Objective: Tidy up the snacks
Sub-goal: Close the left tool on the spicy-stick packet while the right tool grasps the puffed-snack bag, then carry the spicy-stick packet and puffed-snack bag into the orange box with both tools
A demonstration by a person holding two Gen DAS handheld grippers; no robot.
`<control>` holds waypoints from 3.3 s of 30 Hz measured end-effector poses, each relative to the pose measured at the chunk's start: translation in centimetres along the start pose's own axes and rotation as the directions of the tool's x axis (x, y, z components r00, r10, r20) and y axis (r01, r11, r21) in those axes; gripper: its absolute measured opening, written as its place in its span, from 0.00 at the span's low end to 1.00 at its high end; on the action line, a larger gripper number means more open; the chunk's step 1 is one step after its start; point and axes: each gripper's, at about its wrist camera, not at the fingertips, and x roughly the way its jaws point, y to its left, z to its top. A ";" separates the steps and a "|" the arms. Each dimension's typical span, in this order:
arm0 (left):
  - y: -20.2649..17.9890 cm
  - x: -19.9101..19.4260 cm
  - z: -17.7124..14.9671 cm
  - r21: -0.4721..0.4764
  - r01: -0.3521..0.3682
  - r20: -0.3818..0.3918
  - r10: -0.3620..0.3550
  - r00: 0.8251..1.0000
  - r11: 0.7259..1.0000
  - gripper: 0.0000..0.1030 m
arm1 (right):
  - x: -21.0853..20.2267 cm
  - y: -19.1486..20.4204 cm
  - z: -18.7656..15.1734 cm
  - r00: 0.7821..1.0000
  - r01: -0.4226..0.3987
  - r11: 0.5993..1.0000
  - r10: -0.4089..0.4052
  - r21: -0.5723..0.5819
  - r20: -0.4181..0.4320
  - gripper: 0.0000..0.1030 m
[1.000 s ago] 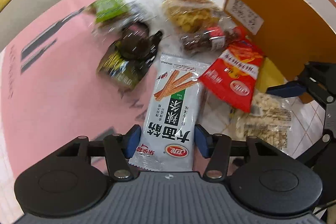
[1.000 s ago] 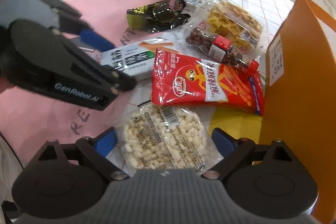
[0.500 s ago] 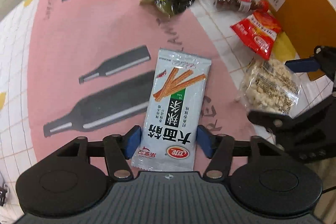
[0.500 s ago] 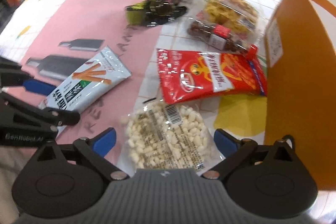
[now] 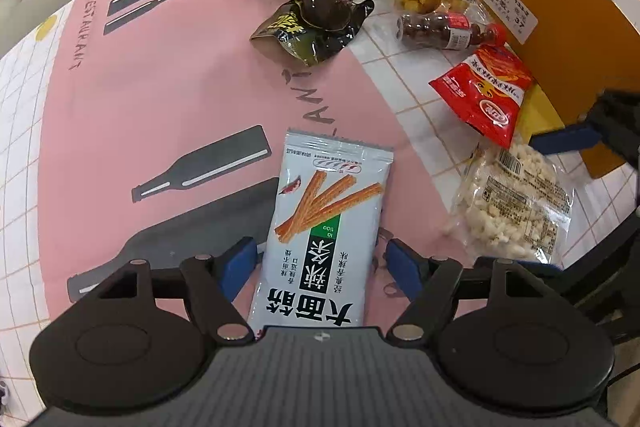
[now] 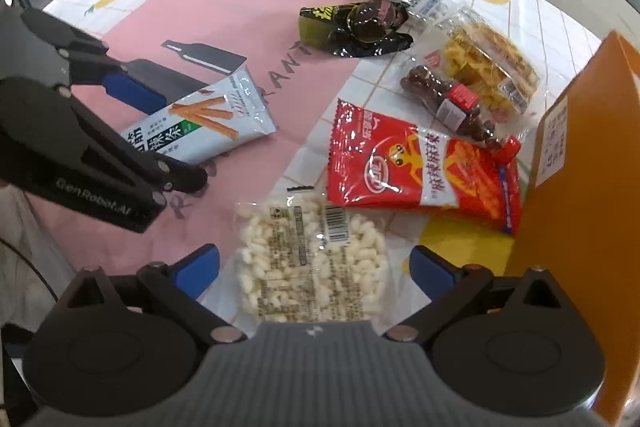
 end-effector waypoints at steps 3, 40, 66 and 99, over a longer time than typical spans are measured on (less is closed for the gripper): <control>0.2 -0.1 0.0 -0.019 0.003 0.008 -0.003 1.000 1.000 0.73 | 0.7 0.2 -0.2 1.000 0.011 0.999 -0.010 0.031 -0.014 0.91; -2.1 -12.0 -1.2 -0.239 0.113 0.214 -0.061 0.975 0.964 0.55 | -10.4 2.2 -1.8 0.975 0.029 0.979 -0.072 0.202 0.208 0.76; -14.4 -17.1 10.4 -0.029 0.407 0.306 -0.380 0.873 0.913 0.55 | -22.8 -12.1 -5.5 0.935 0.197 0.913 -0.285 0.358 0.211 0.76; -21.9 -1.3 21.2 0.064 0.279 -0.048 -0.276 0.960 0.958 0.55 | -12.3 -23.7 -4.7 0.965 0.247 0.906 -0.263 0.342 0.001 0.76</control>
